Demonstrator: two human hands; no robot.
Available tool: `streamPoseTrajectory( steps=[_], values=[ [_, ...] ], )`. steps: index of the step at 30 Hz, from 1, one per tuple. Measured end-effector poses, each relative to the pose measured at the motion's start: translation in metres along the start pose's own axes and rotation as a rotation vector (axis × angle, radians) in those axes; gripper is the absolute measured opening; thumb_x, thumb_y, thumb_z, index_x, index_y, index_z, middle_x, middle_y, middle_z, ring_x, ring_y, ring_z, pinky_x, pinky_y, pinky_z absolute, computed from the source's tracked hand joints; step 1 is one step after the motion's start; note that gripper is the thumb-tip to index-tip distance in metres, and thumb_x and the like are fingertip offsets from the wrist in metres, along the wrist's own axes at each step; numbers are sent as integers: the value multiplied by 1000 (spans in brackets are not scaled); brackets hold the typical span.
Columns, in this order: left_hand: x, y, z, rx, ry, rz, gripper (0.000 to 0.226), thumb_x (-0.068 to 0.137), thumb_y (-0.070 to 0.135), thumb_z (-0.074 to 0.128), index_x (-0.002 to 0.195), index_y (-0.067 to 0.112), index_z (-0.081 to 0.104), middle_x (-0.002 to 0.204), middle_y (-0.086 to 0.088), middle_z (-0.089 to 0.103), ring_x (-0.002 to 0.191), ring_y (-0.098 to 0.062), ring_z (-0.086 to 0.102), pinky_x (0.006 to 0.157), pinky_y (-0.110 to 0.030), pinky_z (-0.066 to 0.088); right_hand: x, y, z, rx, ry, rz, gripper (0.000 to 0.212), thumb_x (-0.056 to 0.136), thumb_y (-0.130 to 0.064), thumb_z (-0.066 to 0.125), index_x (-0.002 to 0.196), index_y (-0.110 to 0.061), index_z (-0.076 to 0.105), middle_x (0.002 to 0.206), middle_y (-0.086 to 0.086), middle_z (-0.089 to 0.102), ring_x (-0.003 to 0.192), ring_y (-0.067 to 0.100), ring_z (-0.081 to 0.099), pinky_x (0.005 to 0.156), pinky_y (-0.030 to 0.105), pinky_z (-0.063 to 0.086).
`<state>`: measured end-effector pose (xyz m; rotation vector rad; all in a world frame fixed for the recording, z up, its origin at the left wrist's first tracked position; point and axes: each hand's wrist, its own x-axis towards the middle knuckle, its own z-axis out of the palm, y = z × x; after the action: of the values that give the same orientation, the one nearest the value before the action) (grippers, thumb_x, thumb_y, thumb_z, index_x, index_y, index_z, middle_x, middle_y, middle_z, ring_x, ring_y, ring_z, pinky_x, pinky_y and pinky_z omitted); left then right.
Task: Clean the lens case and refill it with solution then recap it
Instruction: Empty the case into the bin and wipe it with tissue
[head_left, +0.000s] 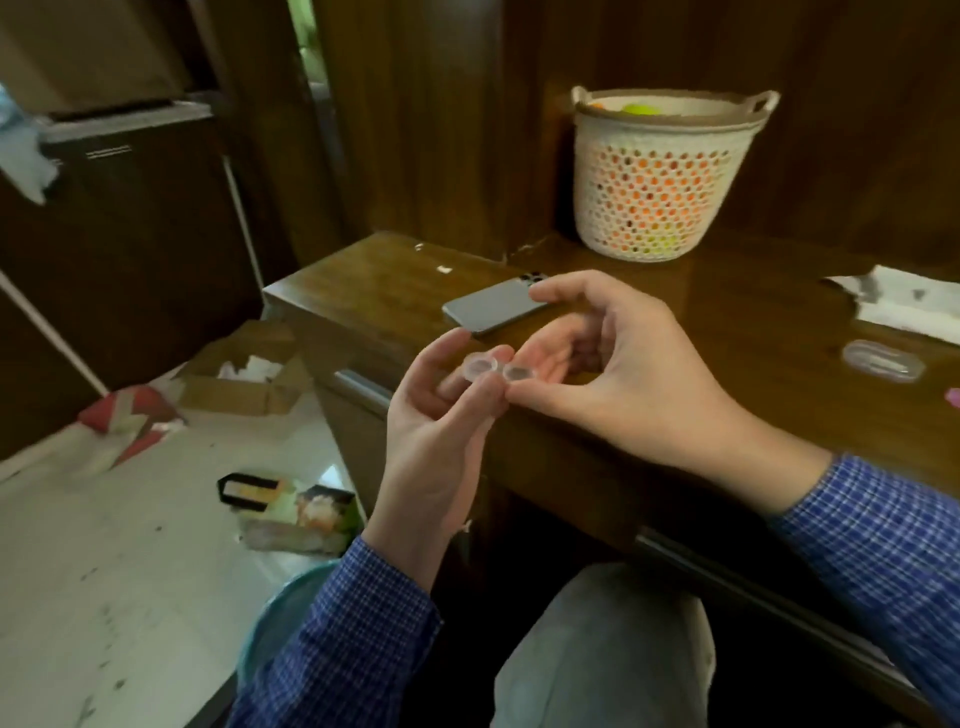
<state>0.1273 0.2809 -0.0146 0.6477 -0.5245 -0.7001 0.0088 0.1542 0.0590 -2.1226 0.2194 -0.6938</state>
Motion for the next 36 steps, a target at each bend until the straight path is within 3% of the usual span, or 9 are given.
streamPoseTrajectory(
  steps=[7,10,13,16,20,23,27,31,36],
  values=[
    [-16,36,-82,-171,112,22,74,78,23,89,141,9,51,125,-14,66,124,-28,62,119,-48,38,31,-24,102,11,-53,-18,74,73,-34,91,136,-19,55,93,-13,78,86,-2,74,78,18,61],
    [-23,51,-119,-147,129,48,57,84,22,85,133,10,58,125,-16,63,123,-32,58,117,-50,39,39,-27,139,16,-95,-18,73,72,-38,91,134,-21,56,94,-13,78,86,-4,74,78,19,62],
    [-32,71,-154,-72,215,66,60,81,21,88,134,9,59,115,-13,72,113,-27,68,98,-39,57,46,-25,168,-1,-146,-18,75,72,-47,88,134,-23,54,97,-14,76,87,-5,72,78,16,60],
    [-42,88,-194,192,311,97,48,76,21,90,119,14,72,107,-10,77,102,-22,74,89,-32,60,52,-16,187,-20,-157,-23,71,73,-58,81,130,-25,54,96,-15,73,87,-3,70,79,13,57],
    [-51,96,-246,640,298,60,32,78,14,89,108,12,77,103,-15,80,94,-27,79,79,-30,62,54,6,209,-34,-178,-24,49,84,-45,80,122,-26,56,88,-12,74,82,2,70,76,18,57],
    [-45,88,-283,1133,270,-31,22,80,9,88,98,17,79,88,-3,81,82,-15,79,77,-28,63,52,26,222,-76,-212,-38,35,90,-39,76,117,-27,58,83,-10,73,79,5,68,71,19,55],
    [-29,63,-316,1945,-128,-219,15,83,12,82,97,12,80,94,-2,79,84,-19,75,79,-37,63,50,52,237,-223,-384,-30,29,96,-41,69,118,-25,61,84,-9,71,76,5,66,66,20,53],
    [-27,35,-332,2096,-273,-488,26,86,13,78,112,12,77,113,-8,74,101,-23,71,89,-36,61,47,71,248,-321,-503,-23,28,98,-40,66,121,-25,61,82,-13,68,73,3,65,63,22,50],
    [-27,26,-334,2129,-251,-493,32,86,14,79,118,13,75,115,-8,74,103,-24,71,92,-36,60,45,83,255,-360,-547,-23,26,97,-42,66,118,-28,62,80,-15,66,71,3,63,60,20,45]
  ],
)
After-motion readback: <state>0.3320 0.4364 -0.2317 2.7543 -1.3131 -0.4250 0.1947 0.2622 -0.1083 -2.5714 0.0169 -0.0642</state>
